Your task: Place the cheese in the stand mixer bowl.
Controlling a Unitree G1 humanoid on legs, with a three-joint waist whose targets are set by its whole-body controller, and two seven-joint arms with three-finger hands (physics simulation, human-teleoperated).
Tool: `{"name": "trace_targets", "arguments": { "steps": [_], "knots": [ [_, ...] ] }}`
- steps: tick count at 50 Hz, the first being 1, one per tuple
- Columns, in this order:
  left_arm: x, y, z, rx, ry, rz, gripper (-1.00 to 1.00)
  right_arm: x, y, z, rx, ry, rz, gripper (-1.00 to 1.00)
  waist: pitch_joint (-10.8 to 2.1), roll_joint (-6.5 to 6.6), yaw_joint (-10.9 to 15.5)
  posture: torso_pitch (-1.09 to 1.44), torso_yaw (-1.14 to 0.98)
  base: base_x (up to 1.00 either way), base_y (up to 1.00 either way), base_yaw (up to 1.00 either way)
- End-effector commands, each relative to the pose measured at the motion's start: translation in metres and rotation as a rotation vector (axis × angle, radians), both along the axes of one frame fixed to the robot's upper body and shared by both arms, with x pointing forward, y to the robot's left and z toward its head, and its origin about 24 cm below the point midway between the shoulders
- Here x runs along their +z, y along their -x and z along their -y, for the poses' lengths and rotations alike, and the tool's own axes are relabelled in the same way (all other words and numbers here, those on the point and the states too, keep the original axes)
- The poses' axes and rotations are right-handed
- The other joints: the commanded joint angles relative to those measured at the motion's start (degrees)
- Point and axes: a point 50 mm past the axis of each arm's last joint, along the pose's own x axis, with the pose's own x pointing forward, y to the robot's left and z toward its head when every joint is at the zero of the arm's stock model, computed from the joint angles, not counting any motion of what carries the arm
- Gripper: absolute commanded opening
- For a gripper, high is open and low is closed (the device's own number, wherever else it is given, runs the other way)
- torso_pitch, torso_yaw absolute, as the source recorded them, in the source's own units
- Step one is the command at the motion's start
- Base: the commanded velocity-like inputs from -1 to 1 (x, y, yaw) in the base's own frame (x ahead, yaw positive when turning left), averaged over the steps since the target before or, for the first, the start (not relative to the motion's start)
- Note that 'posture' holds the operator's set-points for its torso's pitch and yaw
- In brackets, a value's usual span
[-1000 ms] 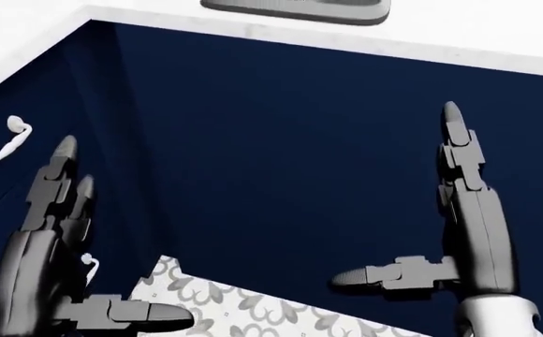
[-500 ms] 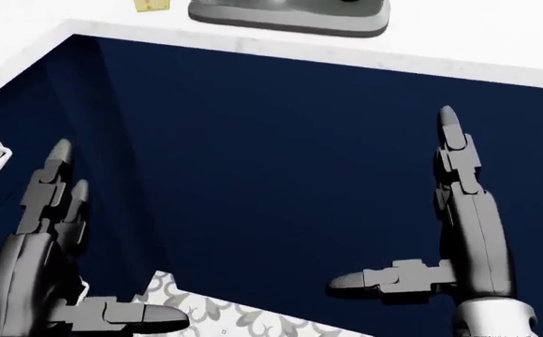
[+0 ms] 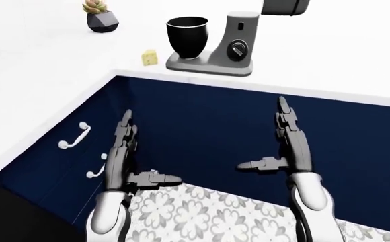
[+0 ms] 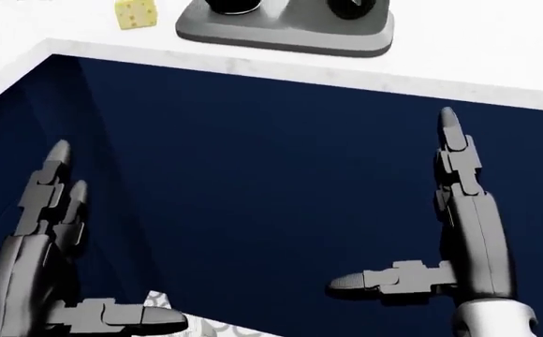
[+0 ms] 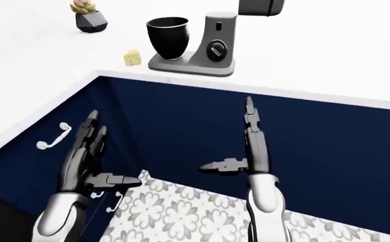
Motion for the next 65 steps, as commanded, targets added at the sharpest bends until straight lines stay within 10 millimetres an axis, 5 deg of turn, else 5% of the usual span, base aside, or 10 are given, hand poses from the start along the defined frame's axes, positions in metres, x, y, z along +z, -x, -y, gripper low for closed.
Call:
{"name": "trace_targets", "arguments": {
  "steps": [1,9,10,18,22,35,44,48,61,65],
  "knots": [
    [0.0189,0.0013,0.0056,-0.03,0.001,0.106,1.0,0.0206,0.0024,0.0029,-0.016,0.018,0.114,1.0,-0.93,-0.26,-0.29,0.0,0.0,0.2,0.0,0.0],
    [0.0197,0.0013,0.0058,-0.029,0.001,0.107,1.0,0.0207,0.0022,0.0035,-0.015,0.017,0.114,1.0,-1.74,-8.66,-0.02,0.0,0.0,0.19,0.0,0.0],
    [0.0199,0.0017,0.006,-0.03,0.0,0.108,1.0,0.0206,0.0019,0.0038,-0.016,0.018,0.114,1.0,-1.06,-5.6,-0.65,0.0,0.0,0.2,0.0,0.0],
    [0.0205,0.002,0.0048,-0.026,0.002,0.111,1.0,0.0229,0.0034,0.0039,-0.018,0.021,0.118,1.0,0.17,-3.34,-1.16,0.0,0.0,0.2,0.0,0.0],
    [0.0203,0.0023,0.0043,-0.025,0.002,0.111,1.0,0.0232,0.0039,0.003,-0.018,0.022,0.118,1.0,-1.42,2.59,-1.32,0.0,0.0,0.19,0.0,0.0],
    [0.0185,0.0022,0.0034,-0.023,0.003,0.11,1.0,0.0226,0.0037,0.0034,-0.02,0.022,0.118,1.0,-1.72,-8.39,0.06,0.0,0.0,0.19,0.0,0.0],
    [0.0191,0.0017,0.0036,-0.024,0.002,0.11,1.0,0.0224,0.0034,0.0036,-0.022,0.021,0.118,1.0,0.01,-3.43,-1.17,0.0,0.0,0.19,0.0,0.0],
    [0.0206,0.0016,0.0035,-0.023,0.002,0.112,1.0,0.0224,0.0032,0.0035,-0.022,0.02,0.118,1.0,-1.36,2.28,-1.38,0.0,0.0,0.19,0.0,0.0],
    [0.0232,0.0023,0.003,-0.02,0.003,0.116,1.0,0.023,0.0048,0.0046,-0.026,0.018,0.121,1.0,-1.57,-8.14,0.08,0.0,0.0,0.2,0.0,0.0],
    [0.0235,0.0024,0.0023,-0.018,0.005,0.118,1.0,0.0236,0.006,0.0049,-0.028,0.019,0.122,1.0,-0.71,-6.13,-1.04,0.0,0.0,0.19,0.0,0.0]
  ]
}}
